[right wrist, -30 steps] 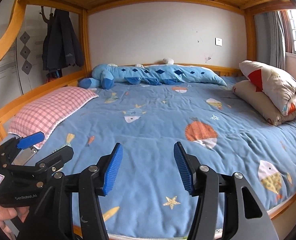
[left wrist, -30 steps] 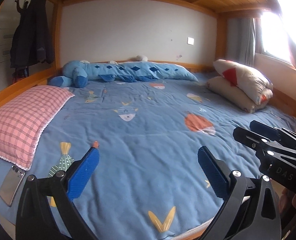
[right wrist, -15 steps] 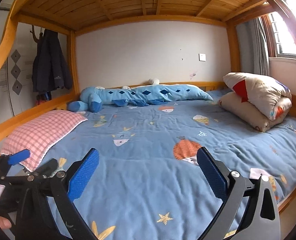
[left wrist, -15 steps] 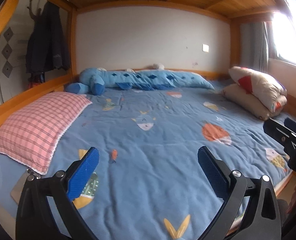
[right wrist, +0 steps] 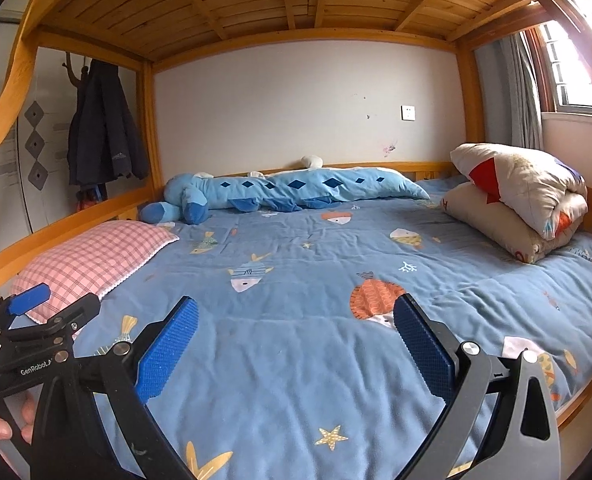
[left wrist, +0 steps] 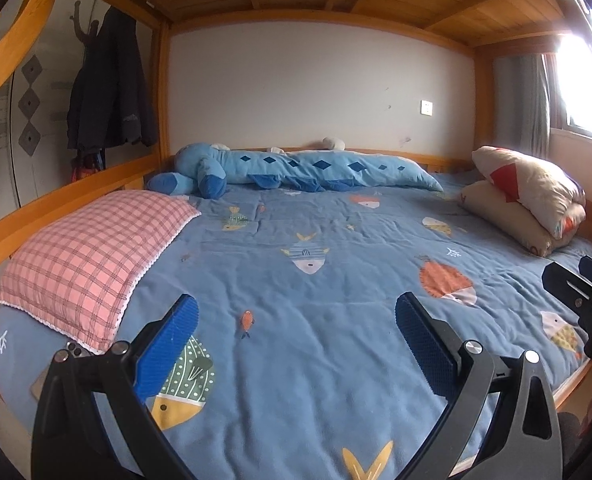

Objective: Collect trash

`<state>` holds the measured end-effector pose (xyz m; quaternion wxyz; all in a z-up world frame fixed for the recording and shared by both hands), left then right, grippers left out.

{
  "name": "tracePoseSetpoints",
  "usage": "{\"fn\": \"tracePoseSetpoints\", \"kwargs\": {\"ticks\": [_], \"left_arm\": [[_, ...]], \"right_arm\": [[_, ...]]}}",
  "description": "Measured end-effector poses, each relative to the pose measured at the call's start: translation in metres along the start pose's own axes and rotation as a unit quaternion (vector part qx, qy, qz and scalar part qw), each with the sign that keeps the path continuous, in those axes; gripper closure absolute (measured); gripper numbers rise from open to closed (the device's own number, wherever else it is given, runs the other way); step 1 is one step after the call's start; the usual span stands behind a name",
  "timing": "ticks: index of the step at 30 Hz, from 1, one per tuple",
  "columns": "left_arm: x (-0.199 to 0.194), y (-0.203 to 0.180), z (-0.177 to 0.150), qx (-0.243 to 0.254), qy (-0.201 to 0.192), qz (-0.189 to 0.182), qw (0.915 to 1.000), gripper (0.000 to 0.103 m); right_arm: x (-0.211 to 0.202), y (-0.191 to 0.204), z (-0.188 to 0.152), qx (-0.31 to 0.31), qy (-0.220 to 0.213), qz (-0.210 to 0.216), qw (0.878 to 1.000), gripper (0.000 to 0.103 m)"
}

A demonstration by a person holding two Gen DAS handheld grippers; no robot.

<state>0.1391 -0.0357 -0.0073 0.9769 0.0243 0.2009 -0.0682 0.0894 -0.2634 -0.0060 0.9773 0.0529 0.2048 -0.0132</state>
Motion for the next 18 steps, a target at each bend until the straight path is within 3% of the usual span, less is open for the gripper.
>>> {"fn": "tracePoseSetpoints", "kwargs": {"ticks": [18], "left_arm": [[0.0025,-0.0023,-0.0037,0.018,0.003,0.012,0.9998,0.004]], "right_arm": [[0.0089,-0.0006,-0.0025,0.004,0.019,0.011,1.0,0.009]]}}
Point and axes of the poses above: each gripper's, at about its wrist camera, not at the fingertips, and x roughly the way its jaws point, y to its left, z to its top, the point moved 8 cm from there along x, roughly the way its jaws point, and after that the axes turned 1 degree about x, right-handed, at the moved point
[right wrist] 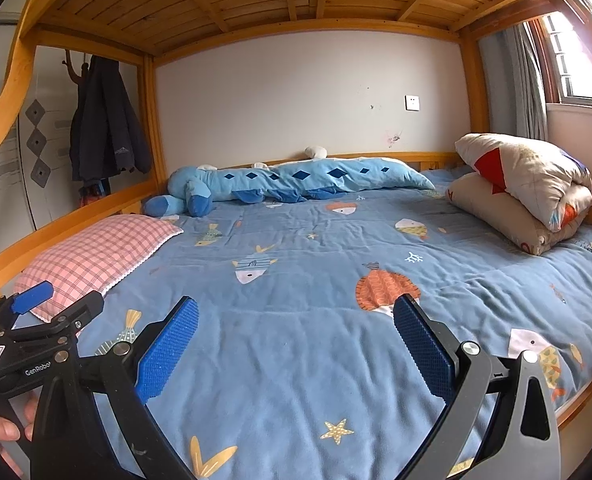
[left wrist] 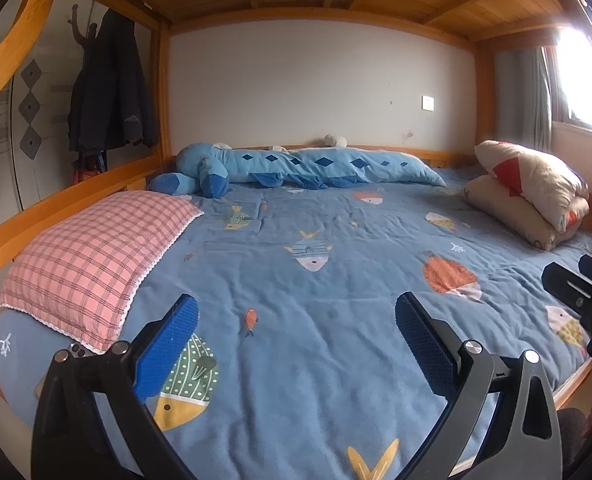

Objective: Collect trash

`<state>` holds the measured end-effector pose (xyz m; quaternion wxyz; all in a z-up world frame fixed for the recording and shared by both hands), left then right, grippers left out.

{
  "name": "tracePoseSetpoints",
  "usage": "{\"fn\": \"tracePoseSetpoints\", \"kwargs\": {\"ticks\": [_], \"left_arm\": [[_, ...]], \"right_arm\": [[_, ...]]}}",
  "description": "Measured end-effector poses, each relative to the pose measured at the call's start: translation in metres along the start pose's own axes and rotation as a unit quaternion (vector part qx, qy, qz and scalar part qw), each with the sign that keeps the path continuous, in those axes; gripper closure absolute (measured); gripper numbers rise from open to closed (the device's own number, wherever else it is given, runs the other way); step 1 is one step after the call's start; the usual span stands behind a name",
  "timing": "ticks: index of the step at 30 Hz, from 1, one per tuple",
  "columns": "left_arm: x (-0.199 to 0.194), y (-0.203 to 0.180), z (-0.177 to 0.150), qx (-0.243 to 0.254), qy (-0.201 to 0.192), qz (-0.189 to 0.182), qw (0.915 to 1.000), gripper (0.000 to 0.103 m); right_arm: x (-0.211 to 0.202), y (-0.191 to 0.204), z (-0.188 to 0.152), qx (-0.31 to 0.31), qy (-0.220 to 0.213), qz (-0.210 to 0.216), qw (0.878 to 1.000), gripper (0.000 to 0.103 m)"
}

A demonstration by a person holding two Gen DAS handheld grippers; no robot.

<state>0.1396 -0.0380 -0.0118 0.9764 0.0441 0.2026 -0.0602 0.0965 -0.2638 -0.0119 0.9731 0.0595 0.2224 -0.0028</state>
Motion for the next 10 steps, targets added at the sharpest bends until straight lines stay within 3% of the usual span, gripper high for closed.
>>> {"fn": "tracePoseSetpoints", "kwargs": {"ticks": [10], "left_arm": [[-0.0041,-0.0049,0.0043,0.017,-0.005,0.011,0.9998,0.004]], "right_arm": [[0.0006,0.0012,0.0002,-0.002,-0.004,0.003,1.0,0.009]]}}
Point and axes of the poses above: each gripper's, at about its wrist camera, not at the fingertips, and x roughly the way its jaws point, y to its left, z to its top, the point moved 8 cm from there along x, roughly the way its jaws point, and after that the axes turned 1 degree about x, right-handed, at the moved point
